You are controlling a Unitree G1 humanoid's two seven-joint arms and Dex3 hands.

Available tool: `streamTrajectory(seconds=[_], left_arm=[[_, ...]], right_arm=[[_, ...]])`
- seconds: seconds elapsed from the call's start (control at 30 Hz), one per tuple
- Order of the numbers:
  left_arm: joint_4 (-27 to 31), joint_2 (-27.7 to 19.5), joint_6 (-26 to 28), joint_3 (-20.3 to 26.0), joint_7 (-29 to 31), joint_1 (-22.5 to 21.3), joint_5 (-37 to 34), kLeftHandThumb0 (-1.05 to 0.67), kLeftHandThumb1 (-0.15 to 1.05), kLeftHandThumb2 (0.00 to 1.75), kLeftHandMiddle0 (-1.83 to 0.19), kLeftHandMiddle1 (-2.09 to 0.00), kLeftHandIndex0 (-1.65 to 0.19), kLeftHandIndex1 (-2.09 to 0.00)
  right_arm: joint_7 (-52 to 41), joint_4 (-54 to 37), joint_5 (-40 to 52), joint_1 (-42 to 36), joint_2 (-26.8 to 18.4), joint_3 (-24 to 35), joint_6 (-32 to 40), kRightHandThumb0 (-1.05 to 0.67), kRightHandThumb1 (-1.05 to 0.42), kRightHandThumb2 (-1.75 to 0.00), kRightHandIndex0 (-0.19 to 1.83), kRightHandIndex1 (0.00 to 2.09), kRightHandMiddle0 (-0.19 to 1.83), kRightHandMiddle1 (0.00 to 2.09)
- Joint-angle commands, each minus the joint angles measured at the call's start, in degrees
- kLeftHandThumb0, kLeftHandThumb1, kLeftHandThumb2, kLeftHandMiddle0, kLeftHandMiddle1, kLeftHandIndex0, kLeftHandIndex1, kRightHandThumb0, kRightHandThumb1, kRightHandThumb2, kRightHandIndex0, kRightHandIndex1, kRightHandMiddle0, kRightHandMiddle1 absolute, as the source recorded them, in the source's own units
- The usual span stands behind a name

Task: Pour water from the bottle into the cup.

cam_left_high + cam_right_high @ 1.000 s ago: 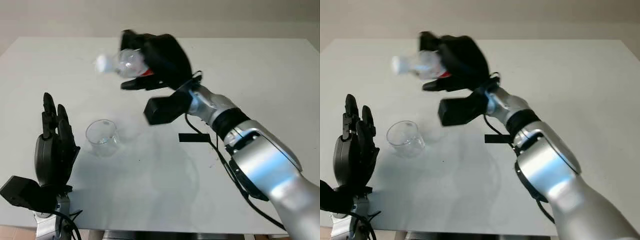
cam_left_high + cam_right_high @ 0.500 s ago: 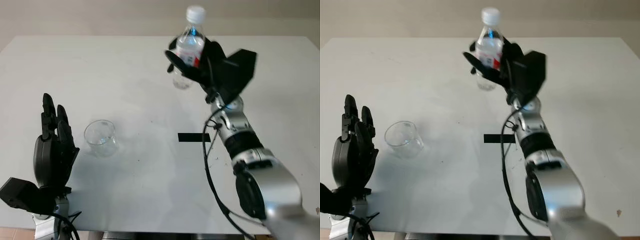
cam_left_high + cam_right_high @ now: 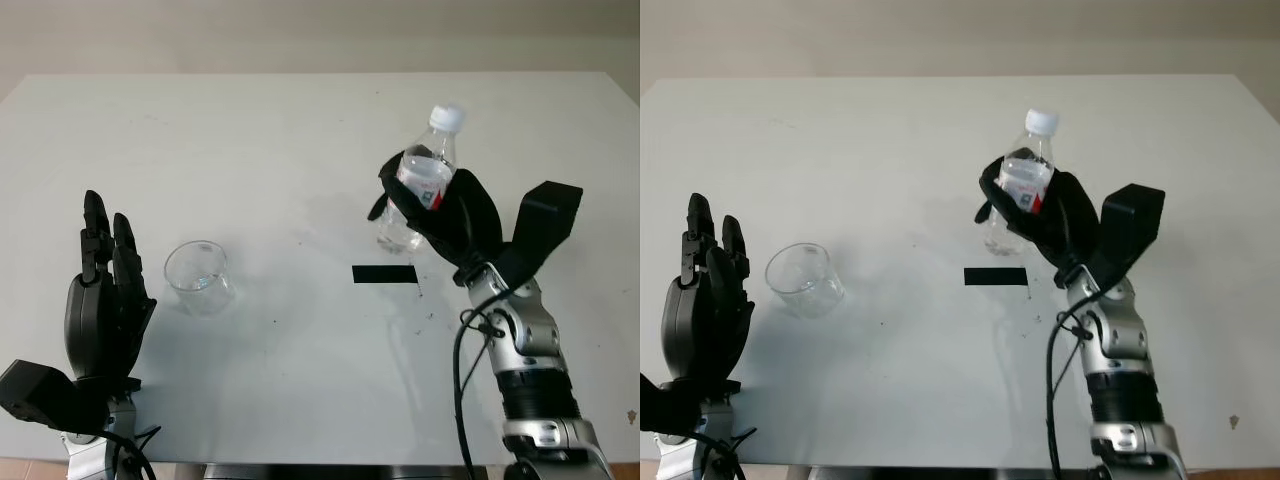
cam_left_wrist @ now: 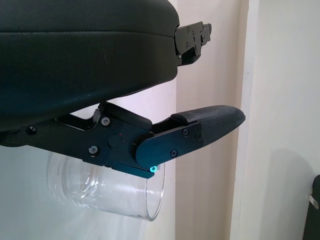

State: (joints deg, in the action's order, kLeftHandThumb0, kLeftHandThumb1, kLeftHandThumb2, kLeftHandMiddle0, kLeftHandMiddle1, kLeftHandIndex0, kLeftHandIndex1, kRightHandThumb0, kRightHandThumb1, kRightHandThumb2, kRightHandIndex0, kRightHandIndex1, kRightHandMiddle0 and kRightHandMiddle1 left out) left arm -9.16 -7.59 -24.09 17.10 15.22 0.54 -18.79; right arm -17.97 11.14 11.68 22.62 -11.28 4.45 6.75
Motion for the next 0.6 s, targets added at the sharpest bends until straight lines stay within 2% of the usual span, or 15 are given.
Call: streamTrajectory(seconds=[0.0,0.27,0.57], left_arm=[[-2.1,1.6,0.8,-0.7,0.1,2.0,-0.3,-0.73,1.05,0.71,0.19,0.00,0.19,0.00],[-1.9,1.0,1.0,-0.3,0.8,2.0,-0.7,-0.71,1.05,0.73,0.19,0.00,0.19,0.00],[-1.5,0.8,1.1,-0.4,1.0,1.8,-0.4,-0.70,1.05,0.75,0.19,0.00,0.19,0.00]], right_arm=[[0.2,-2.9,-0.8,-1.1,-0.4,-0.5,-0.8,-0.47,-1.05,-0.44,0.92,2.09,0.57,2.09],[1.7,-5.4,-3.1,-4.4,0.5,-1.5,-1.3,-0.48,-1.05,-0.40,0.88,2.09,0.54,2.09],[2.5,-2.0,-4.2,-3.9,1.1,-2.0,-2.0,-0.48,-1.05,-0.41,0.88,2.09,0.54,2.09]])
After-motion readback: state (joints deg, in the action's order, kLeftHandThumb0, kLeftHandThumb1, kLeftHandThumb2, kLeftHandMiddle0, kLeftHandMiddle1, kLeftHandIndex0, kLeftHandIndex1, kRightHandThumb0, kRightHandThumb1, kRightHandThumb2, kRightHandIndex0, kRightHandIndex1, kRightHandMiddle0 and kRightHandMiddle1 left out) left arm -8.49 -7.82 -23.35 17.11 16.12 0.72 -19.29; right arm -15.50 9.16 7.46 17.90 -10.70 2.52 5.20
